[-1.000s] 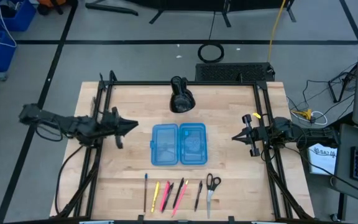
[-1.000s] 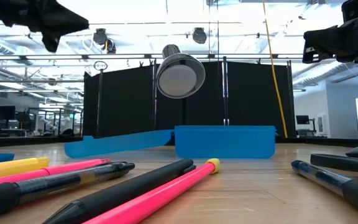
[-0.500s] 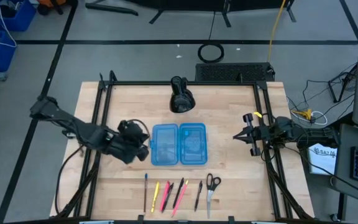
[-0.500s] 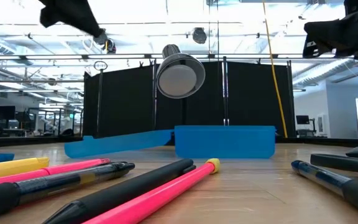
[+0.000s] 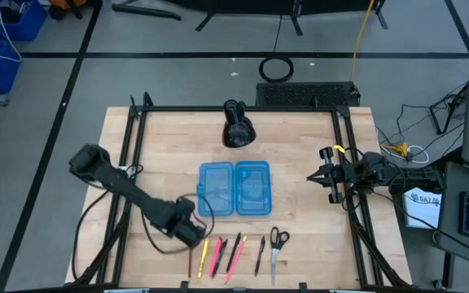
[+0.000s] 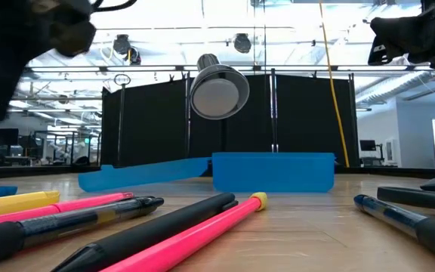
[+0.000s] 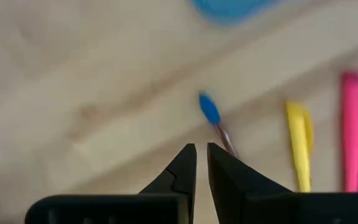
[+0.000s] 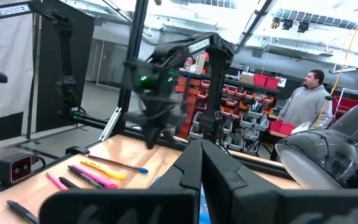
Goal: Pick & place school supplies into a supply box
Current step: Put the red pencil into the blue supply box
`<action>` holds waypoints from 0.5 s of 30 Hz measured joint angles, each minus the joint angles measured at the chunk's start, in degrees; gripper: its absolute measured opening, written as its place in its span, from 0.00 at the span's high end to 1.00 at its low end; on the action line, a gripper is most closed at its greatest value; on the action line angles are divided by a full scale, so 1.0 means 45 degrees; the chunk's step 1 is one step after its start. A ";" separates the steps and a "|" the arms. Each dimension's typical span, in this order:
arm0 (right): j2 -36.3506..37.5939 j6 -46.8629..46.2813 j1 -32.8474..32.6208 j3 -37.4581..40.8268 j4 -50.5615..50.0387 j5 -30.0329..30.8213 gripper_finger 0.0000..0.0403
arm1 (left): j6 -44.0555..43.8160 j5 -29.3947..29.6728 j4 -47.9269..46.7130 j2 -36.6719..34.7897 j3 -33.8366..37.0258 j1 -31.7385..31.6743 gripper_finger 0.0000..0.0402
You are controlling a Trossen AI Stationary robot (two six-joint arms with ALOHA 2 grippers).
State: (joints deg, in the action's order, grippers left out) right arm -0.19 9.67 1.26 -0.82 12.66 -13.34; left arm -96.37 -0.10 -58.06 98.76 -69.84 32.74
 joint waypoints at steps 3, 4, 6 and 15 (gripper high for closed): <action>0.0000 -0.0117 0.0000 0.0000 -0.0024 -0.0032 1.00 | -0.0853 -0.0391 0.0747 0.0453 0.0000 0.0251 0.90; 0.0000 -0.0145 0.0000 0.0000 -0.0050 -0.0035 1.00 | -0.1187 -0.0314 0.1035 0.0547 0.0000 0.0312 0.90; 0.0000 -0.0188 0.0000 0.0000 -0.0098 -0.0035 1.00 | -0.1676 0.0007 0.1618 0.0663 0.0000 0.0394 0.90; 0.0000 -0.0136 0.0000 0.0000 0.0227 -0.0028 1.00 | -0.1464 0.1407 0.1304 0.0734 -0.0005 0.0411 0.83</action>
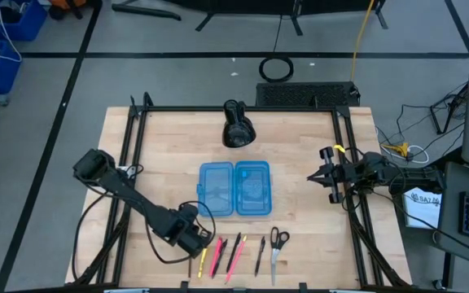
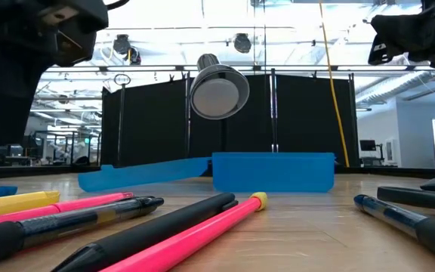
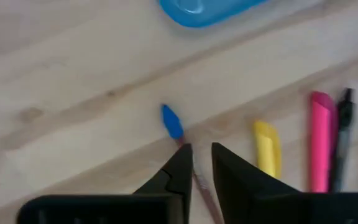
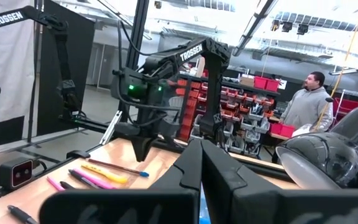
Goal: Pick & place school supplies into a supply box
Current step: Put the red pencil into the blue supply box
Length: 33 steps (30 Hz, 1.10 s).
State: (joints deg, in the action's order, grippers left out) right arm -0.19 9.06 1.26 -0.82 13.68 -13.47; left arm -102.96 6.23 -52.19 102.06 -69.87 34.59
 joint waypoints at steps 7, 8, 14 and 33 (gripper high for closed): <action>0.0000 0.0015 0.0000 0.0000 0.0101 0.0011 1.00 | -0.0163 -0.0330 -0.0232 0.0269 0.0073 -0.0082 0.60; 0.0000 0.0021 0.0000 0.0000 0.0095 0.0013 1.00 | -0.0170 -0.0376 -0.0115 0.0355 0.0073 -0.0122 0.58; -0.0045 0.0044 0.0000 0.0000 0.0058 0.0026 1.00 | -0.0100 -0.0736 -0.0066 0.0950 0.0073 -0.0410 0.47; -0.0102 0.0044 0.0000 0.0000 0.0056 0.0028 1.00 | 0.0479 -0.1718 0.0685 0.1991 0.0048 -0.0695 0.47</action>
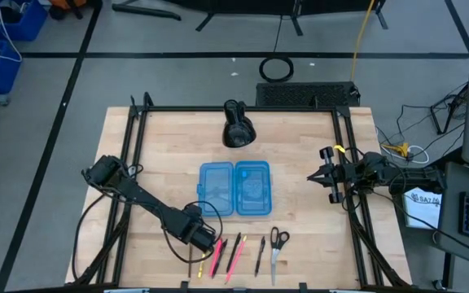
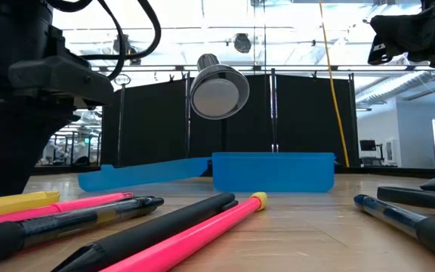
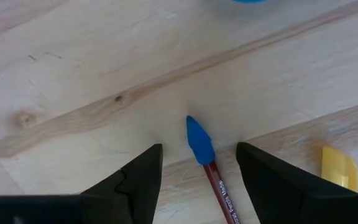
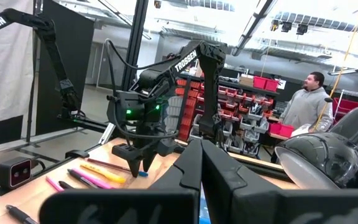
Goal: Pick & place school supplies into a supply box
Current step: Put the red pencil into the blue supply box
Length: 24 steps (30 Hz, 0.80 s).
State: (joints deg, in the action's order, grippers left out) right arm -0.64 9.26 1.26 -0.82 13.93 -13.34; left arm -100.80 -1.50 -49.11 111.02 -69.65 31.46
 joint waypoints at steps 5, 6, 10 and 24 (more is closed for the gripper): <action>0.0000 0.0000 0.0000 0.0000 -0.0006 0.0001 1.00 | 0.0341 0.0055 0.0334 0.0010 0.0010 0.0000 0.62; 0.0000 0.0002 0.0000 -0.0001 -0.0004 0.0000 1.00 | 0.0472 0.0087 0.0429 0.0015 0.0013 0.0000 0.66; 0.0000 0.0000 0.0000 -0.0001 -0.0004 0.0000 1.00 | 0.0691 0.0366 0.0676 0.0025 0.0015 0.0005 0.82; -0.0005 -0.0612 0.0000 0.0000 -0.0009 -0.0005 1.00 | 0.1826 0.1471 0.0510 -0.0072 -0.0188 0.0178 0.91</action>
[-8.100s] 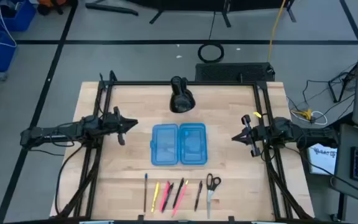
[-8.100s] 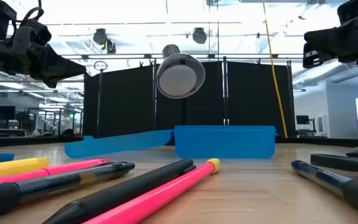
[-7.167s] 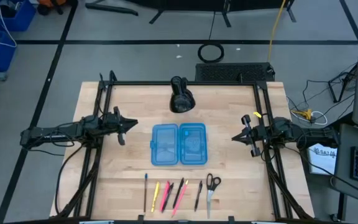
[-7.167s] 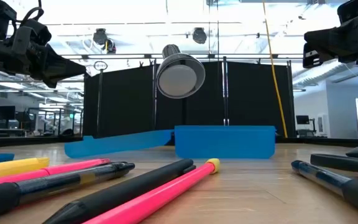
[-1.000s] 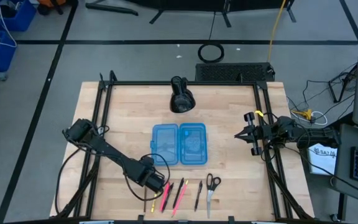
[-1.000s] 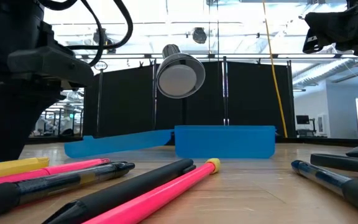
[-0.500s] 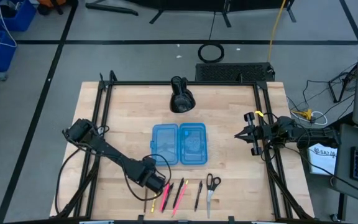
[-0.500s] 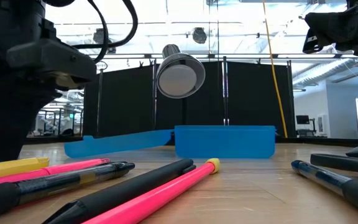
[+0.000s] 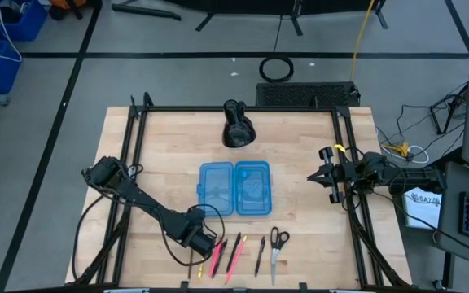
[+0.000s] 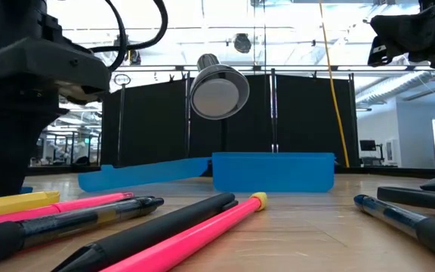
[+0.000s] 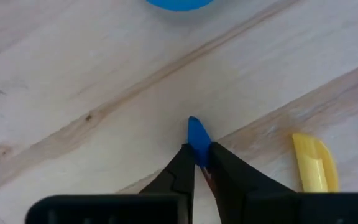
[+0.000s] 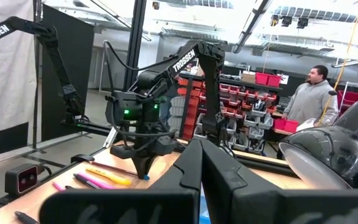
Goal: Pick & place school supplies into a supply box
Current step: Put the red pencil into the blue supply box
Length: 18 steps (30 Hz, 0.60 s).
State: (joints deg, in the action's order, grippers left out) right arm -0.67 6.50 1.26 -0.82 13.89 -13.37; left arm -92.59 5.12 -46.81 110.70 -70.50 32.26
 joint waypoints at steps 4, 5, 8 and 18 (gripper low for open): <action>0.0000 -0.0005 0.0000 0.0000 -0.0050 0.0000 1.00 | 0.0473 0.1306 0.0161 -0.0053 -0.0279 0.0095 0.96; 0.0000 -0.0005 0.0000 -0.0001 -0.0087 0.0000 1.00 | 0.0651 0.1615 0.0088 -0.0203 -0.0314 0.0130 0.96; 0.0000 -0.0009 0.0000 -0.0004 -0.0108 -0.0024 1.00 | 0.0869 0.2106 0.0007 -0.0498 -0.0628 0.0244 0.96; -0.0024 -0.0010 -0.0005 -0.0002 -0.0100 -0.0026 1.00 | 0.2452 0.3808 -0.0689 -0.1407 -0.2096 0.0479 0.96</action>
State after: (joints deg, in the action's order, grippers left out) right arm -0.78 6.46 1.23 -0.83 13.44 -13.48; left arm -81.55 22.26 -49.92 104.36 -79.93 34.42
